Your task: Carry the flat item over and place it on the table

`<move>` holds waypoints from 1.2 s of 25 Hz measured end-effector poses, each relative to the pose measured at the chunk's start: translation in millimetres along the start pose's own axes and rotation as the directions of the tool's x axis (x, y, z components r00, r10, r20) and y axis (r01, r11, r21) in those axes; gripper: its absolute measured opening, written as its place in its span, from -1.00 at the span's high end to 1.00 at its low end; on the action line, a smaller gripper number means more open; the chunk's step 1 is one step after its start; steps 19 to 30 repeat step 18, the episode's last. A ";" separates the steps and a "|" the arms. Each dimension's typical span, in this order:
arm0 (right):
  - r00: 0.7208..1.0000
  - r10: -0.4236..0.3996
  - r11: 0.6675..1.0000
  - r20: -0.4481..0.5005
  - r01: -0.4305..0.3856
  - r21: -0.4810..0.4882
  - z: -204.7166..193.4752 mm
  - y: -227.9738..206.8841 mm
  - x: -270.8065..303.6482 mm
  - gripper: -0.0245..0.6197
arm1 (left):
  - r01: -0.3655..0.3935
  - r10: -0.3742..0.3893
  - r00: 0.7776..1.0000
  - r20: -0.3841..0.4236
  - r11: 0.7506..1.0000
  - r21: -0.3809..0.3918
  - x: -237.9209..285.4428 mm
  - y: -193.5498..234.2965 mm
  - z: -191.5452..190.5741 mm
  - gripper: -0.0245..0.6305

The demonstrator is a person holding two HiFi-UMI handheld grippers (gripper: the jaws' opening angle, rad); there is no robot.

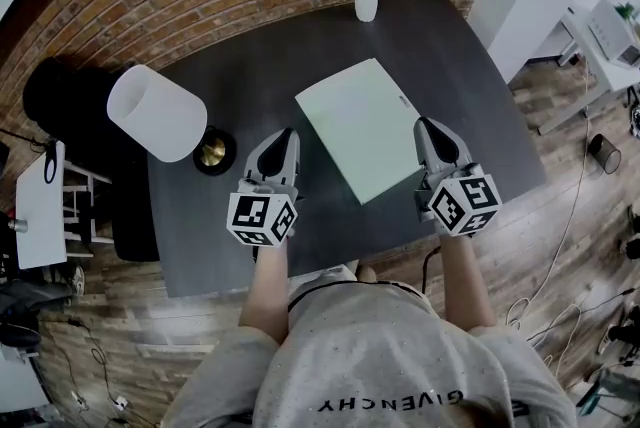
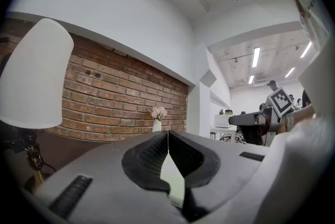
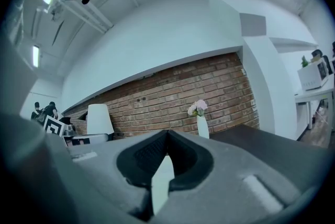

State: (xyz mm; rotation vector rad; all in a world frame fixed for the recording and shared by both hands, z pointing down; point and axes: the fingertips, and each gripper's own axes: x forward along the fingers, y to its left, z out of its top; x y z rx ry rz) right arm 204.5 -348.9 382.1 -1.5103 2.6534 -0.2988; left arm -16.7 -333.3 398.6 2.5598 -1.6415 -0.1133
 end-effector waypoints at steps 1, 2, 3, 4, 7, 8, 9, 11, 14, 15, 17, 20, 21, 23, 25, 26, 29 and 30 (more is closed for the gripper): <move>1.000 0.002 1.000 0.002 -0.002 -0.002 0.1 0.4 -0.3 0.93 | 0.000 0.000 1.000 0.000 1.000 -0.001 -0.4 0.6 -0.1 0.92; 1.000 0.002 1.000 0.003 -0.002 -0.003 -0.2 0.7 -0.4 0.93 | 0.000 0.000 1.000 0.001 1.000 -0.003 -0.7 1.1 -0.1 0.92; 1.000 0.002 1.000 0.002 -0.002 -0.003 -0.7 1.0 -0.7 0.93 | 0.000 0.000 1.000 0.002 1.000 -0.008 -1.1 1.7 0.1 0.92; 1.000 0.002 1.000 0.001 -0.002 -0.003 -1.2 1.4 -1.0 0.93 | 0.000 0.000 1.000 0.004 1.000 -0.016 -1.6 2.2 0.3 0.92; 1.000 0.003 1.000 0.002 -0.003 -0.002 -2.4 2.2 -1.8 0.93 | 0.001 0.000 1.000 0.015 0.999 -0.041 -2.8 4.0 2.0 0.92; 1.000 0.003 1.000 0.003 -0.003 -0.002 -2.7 2.4 -1.8 0.93 | 0.001 -0.001 1.000 0.015 0.999 -0.041 -2.8 4.5 2.1 0.92; 1.000 0.003 1.000 0.004 -0.003 -0.001 -3.1 2.4 -1.7 0.93 | 0.002 -0.001 1.000 0.015 0.999 -0.040 -2.6 5.0 1.8 0.92; 1.000 0.003 1.000 0.004 -0.003 0.001 -3.7 2.4 -1.7 0.93 | 0.001 0.000 1.000 0.014 0.999 -0.041 -2.5 5.9 0.8 0.92; 1.000 0.004 1.000 0.001 -0.004 0.005 -6.1 2.5 -2.0 0.93 | 0.001 -0.001 1.000 0.007 0.999 -0.040 -2.6 6.7 -2.2 0.92; 1.000 0.003 1.000 0.000 -0.003 0.008 -7.2 2.0 -2.0 0.93 | 0.003 -0.002 1.000 0.004 0.999 -0.040 -2.3 6.9 -3.6 0.92; 1.000 0.000 1.000 -0.003 0.000 0.015 -9.5 0.3 -1.7 0.93 | 0.005 -0.005 1.000 -0.002 0.999 -0.041 -1.4 7.5 -6.3 0.92; 1.000 -0.001 1.000 -0.005 0.001 0.019 -10.6 -0.6 -1.5 0.93 | 0.006 -0.006 1.000 -0.005 0.999 -0.043 -0.9 7.9 -7.6 0.92; 1.000 -0.001 1.000 -0.005 0.001 0.019 -10.6 -0.6 -1.5 0.93 | 0.006 -0.006 1.000 -0.005 0.999 -0.043 -0.9 7.9 -7.6 0.92; 1.000 -0.001 1.000 -0.005 0.001 0.019 -10.6 -0.6 -1.5 0.93 | 0.006 -0.006 1.000 -0.005 0.999 -0.043 -0.9 7.9 -7.6 0.92; 1.000 -0.001 1.000 -0.005 0.001 0.019 -10.6 -0.6 -1.5 0.93 | 0.006 -0.006 1.000 -0.005 0.999 -0.043 -0.9 7.9 -7.6 0.92; 1.000 -0.001 1.000 -0.005 0.001 0.019 -10.6 -0.6 -1.5 0.93 | 0.006 -0.006 1.000 -0.005 0.999 -0.043 -0.9 7.9 -7.6 0.92; 1.000 -0.001 1.000 -0.005 0.001 0.019 -10.6 -0.6 -1.5 0.93 | 0.006 -0.006 1.000 -0.005 0.999 -0.043 -0.9 7.9 -7.6 0.92; 1.000 -0.001 1.000 -0.005 0.001 0.019 -10.6 -0.6 -1.5 0.93 | 0.006 -0.006 1.000 -0.005 0.999 -0.043 -0.9 7.9 -7.6 0.92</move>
